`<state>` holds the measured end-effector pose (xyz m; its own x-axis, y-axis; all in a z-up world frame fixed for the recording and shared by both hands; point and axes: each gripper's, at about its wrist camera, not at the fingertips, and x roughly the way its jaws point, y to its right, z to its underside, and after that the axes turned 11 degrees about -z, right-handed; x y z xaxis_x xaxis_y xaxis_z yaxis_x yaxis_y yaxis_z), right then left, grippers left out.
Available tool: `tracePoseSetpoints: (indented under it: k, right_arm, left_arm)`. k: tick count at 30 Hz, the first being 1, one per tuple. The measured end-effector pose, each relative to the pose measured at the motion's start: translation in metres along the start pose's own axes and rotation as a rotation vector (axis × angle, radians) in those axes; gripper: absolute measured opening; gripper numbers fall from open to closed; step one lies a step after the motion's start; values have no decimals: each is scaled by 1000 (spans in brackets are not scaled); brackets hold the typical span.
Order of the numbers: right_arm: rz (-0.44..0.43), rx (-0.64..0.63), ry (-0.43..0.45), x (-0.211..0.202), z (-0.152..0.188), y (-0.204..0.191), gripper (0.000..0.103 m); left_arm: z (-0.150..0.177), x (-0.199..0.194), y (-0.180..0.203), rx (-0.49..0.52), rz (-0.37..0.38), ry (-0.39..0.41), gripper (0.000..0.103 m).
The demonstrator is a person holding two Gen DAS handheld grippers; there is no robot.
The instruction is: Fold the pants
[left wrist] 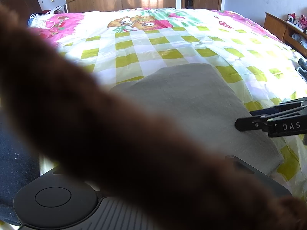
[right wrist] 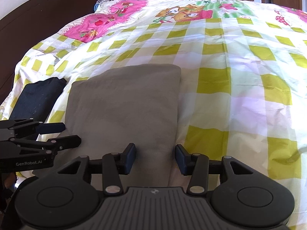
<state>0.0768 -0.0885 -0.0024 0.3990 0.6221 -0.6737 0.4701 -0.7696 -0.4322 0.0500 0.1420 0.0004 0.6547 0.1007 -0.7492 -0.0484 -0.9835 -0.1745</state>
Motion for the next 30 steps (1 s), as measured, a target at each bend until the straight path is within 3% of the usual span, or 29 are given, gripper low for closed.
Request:
tracePoseSetpoints:
  k: [14, 21, 30]
  right_arm:
    - [5, -9, -7, 4, 1, -3, 59]
    - [43, -31, -13, 6, 1, -10, 59]
    - [46, -31, -18, 3, 2, -10, 59]
  left_arm:
    - [5, 2, -5, -25, 16, -21, 55]
    - [8, 10, -14, -91, 65, -53, 56]
    - [7, 14, -16, -104, 103, -70, 59]
